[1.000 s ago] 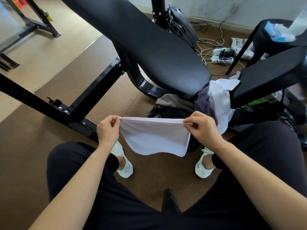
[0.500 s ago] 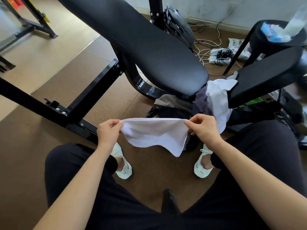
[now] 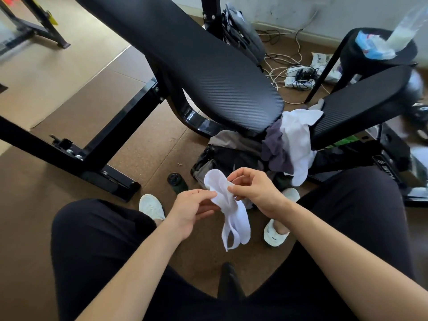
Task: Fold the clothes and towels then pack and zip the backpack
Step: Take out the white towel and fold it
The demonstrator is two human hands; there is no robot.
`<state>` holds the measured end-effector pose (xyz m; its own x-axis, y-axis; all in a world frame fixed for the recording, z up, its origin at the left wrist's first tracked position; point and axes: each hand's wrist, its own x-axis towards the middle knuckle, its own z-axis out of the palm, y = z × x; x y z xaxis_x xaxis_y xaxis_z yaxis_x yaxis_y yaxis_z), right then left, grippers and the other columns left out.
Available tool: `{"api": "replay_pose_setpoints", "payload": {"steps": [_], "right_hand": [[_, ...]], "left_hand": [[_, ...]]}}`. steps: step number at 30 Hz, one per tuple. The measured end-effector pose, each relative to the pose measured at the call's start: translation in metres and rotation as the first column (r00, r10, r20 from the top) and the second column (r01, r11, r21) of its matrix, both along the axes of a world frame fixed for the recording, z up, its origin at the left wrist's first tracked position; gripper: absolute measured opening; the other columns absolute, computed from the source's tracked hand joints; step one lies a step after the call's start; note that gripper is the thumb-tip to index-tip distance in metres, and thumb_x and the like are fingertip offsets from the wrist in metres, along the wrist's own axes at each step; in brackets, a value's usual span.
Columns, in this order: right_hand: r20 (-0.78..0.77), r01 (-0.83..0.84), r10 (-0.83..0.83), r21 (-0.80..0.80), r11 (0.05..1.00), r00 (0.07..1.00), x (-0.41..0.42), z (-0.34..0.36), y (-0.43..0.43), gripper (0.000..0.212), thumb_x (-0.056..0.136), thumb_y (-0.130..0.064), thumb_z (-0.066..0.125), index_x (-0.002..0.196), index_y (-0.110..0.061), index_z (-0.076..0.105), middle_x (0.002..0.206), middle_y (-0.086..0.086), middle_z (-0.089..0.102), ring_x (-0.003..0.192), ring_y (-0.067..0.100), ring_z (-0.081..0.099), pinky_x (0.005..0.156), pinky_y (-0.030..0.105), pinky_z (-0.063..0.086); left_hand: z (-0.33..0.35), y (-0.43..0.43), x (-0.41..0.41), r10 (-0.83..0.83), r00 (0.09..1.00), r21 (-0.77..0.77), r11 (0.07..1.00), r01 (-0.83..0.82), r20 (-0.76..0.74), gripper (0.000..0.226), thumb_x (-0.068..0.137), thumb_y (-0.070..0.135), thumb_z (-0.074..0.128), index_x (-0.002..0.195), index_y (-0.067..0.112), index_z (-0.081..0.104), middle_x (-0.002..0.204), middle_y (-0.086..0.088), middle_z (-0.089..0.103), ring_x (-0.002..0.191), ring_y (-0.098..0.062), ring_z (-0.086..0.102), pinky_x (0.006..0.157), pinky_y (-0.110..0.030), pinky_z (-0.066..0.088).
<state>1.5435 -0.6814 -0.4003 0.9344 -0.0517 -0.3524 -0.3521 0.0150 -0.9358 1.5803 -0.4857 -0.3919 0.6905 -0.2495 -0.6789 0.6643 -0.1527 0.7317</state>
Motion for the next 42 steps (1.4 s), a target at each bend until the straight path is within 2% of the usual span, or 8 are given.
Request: {"api": "replay_pose_setpoints", "payload": {"steps": [14, 22, 25, 27, 29, 33, 38, 42], "right_hand": [[0.282, -0.083, 0.283, -0.559, 0.825, 0.917, -0.01, -0.012, 0.028, 0.05, 0.075, -0.019, 0.081, 0.121, -0.029, 0.062, 0.097, -0.008, 0.056, 0.094, 0.012, 0.056, 0.081, 0.038, 0.053], [0.312, -0.012, 0.159, -0.427, 0.904, 0.937, -0.003, -0.01, 0.019, 0.029, 0.088, -0.009, 0.076, 0.114, -0.02, 0.07, 0.091, -0.003, 0.064, 0.084, 0.013, 0.06, 0.075, 0.025, 0.053], [0.279, -0.02, 0.128, -0.358, 0.933, 0.952, 0.001, -0.006, 0.009, 0.031, 0.088, -0.001, 0.073, 0.114, -0.018, 0.071, 0.091, 0.0, 0.063, 0.083, 0.013, 0.06, 0.076, 0.029, 0.055], [0.26, -0.039, 0.133, -0.338, 0.94, 0.956, 0.003, -0.004, 0.002, 0.034, 0.087, 0.002, 0.072, 0.115, -0.018, 0.071, 0.094, 0.001, 0.063, 0.084, 0.013, 0.059, 0.076, 0.028, 0.056], [0.257, -0.063, 0.152, -0.326, 0.943, 0.954, 0.004, -0.001, -0.003, 0.035, 0.087, 0.002, 0.072, 0.114, -0.019, 0.071, 0.094, 0.002, 0.063, 0.083, 0.011, 0.058, 0.076, 0.027, 0.056], [0.252, -0.105, 0.193, -0.324, 0.94, 0.948, 0.004, 0.005, -0.005, 0.035, 0.086, 0.004, 0.071, 0.113, -0.018, 0.071, 0.09, 0.0, 0.062, 0.079, 0.009, 0.057, 0.073, 0.02, 0.052], [0.24, -0.139, 0.243, -0.381, 0.914, 0.94, 0.004, 0.009, -0.016, 0.035, 0.085, 0.004, 0.07, 0.113, -0.018, 0.071, 0.088, -0.002, 0.061, 0.076, 0.006, 0.056, 0.07, 0.02, 0.049], [0.2, -0.102, 0.211, -0.448, 0.888, 0.957, 0.009, 0.008, -0.031, 0.041, 0.082, 0.005, 0.065, 0.116, -0.018, 0.068, 0.078, -0.004, 0.053, 0.061, 0.003, 0.045, 0.061, 0.024, 0.044]], "left_hand": [[0.004, -0.01, -0.011, 0.091, 0.99, -0.094, 0.991, -0.1, -0.105, 0.018, 0.093, 0.02, 0.073, 0.109, 0.013, 0.077, 0.099, -0.004, 0.08, 0.091, -0.016, 0.075, 0.077, -0.028, 0.056], [0.008, -0.004, -0.004, 0.035, 0.996, -0.106, 0.993, -0.044, -0.086, 0.024, 0.097, 0.025, 0.063, 0.105, 0.009, 0.078, 0.102, -0.01, 0.079, 0.096, -0.024, 0.076, 0.085, -0.033, 0.055], [0.011, 0.004, 0.005, 0.052, 0.991, 0.002, 0.999, -0.052, 0.124, 0.019, 0.096, 0.018, 0.063, 0.099, 0.009, 0.08, 0.089, -0.01, 0.08, 0.079, -0.02, 0.074, 0.071, -0.029, 0.052], [0.005, 0.017, 0.016, -0.045, 0.893, 0.187, 0.981, -0.045, 0.448, 0.013, 0.089, 0.01, 0.072, 0.099, 0.016, 0.079, 0.083, -0.003, 0.077, 0.073, -0.01, 0.068, 0.067, -0.027, 0.05], [-0.005, 0.029, 0.026, -0.307, 0.694, 0.379, 0.924, 0.053, 0.651, 0.044, 0.079, 0.013, 0.081, 0.12, 0.027, 0.071, 0.099, 0.006, 0.07, 0.087, -0.006, 0.061, 0.075, -0.023, 0.049], [-0.028, 0.032, 0.036, -0.766, 0.387, 0.729, 0.627, 0.276, 0.513, 0.107, 0.064, 0.031, 0.087, 0.157, 0.034, 0.033, 0.146, 0.006, 0.047, 0.129, -0.018, 0.038, 0.104, -0.034, 0.038], [-0.042, 0.024, 0.04, -0.705, 0.393, 0.707, 0.687, 0.169, 0.591, 0.025, 0.082, 0.015, 0.076, 0.103, 0.03, 0.074, 0.095, 0.01, 0.071, 0.092, -0.014, 0.062, 0.081, -0.047, 0.054], [-0.028, 0.023, 0.037, -0.456, 0.55, 0.424, 0.885, 0.194, 0.7, 0.022, 0.086, 0.009, 0.076, 0.097, 0.028, 0.074, 0.09, 0.013, 0.072, 0.087, -0.011, 0.065, 0.073, -0.033, 0.053]]}}
